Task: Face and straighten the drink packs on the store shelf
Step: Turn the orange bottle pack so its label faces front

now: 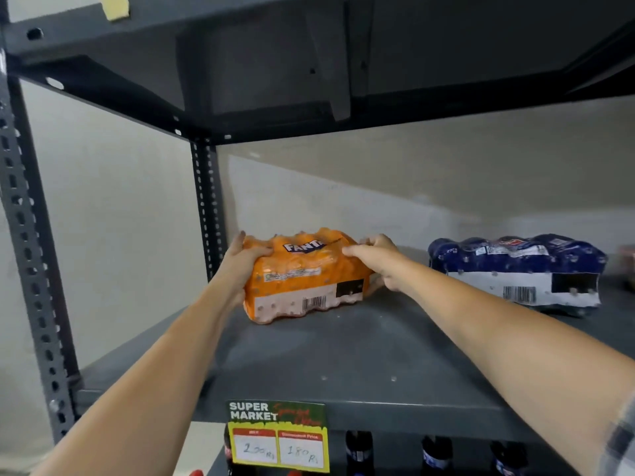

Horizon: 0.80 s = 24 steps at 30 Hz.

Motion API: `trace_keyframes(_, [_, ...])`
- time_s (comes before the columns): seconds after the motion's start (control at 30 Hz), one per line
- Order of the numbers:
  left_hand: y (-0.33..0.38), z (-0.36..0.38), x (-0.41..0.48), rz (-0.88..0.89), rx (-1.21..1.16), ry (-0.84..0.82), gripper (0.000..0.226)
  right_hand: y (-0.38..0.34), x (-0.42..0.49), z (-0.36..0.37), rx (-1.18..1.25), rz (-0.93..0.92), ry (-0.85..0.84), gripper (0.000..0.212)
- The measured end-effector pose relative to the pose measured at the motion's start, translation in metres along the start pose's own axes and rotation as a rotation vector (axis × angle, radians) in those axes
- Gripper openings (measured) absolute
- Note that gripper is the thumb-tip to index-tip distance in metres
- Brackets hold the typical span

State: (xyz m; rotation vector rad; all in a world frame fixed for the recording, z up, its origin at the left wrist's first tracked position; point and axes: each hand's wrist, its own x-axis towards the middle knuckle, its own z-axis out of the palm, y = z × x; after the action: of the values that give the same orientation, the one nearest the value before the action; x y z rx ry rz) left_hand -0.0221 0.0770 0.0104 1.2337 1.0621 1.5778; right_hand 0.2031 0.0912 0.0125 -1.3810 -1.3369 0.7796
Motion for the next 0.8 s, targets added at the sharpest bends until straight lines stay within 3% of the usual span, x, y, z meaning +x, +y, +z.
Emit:
trace_keyframes(0.17, [-0.004,-0.003,-0.006,0.160,0.049,-0.198,0.098,0.012,-0.020,-0.026,0.076,0.002,-0.116,0.058])
trace_keyframes(0.3, [0.001,-0.018,-0.017,0.135,0.185,-0.378,0.166,0.021,-0.039,-0.034,0.015,-0.063,-0.123,0.069])
trace_keyframes(0.33, [0.001,-0.022,-0.020,0.148,0.231,-0.403,0.172,0.024,-0.045,-0.034,-0.003,-0.077,-0.119,0.071])
trace_keyframes(0.6, [-0.013,-0.038,-0.049,0.227,0.378,-0.431,0.154,0.037,-0.081,-0.034,-0.227,-0.183,-0.165,0.086])
trace_keyframes(0.7, [-0.015,-0.026,-0.067,0.256,0.489,-0.175,0.133,0.026,-0.089,-0.045,-0.399,-0.282,-0.146,0.083])
trace_keyframes(0.8, [-0.021,0.004,-0.100,0.320,0.502,0.156,0.105,0.014,-0.075,-0.058,-0.233,-0.326,0.013,0.064])
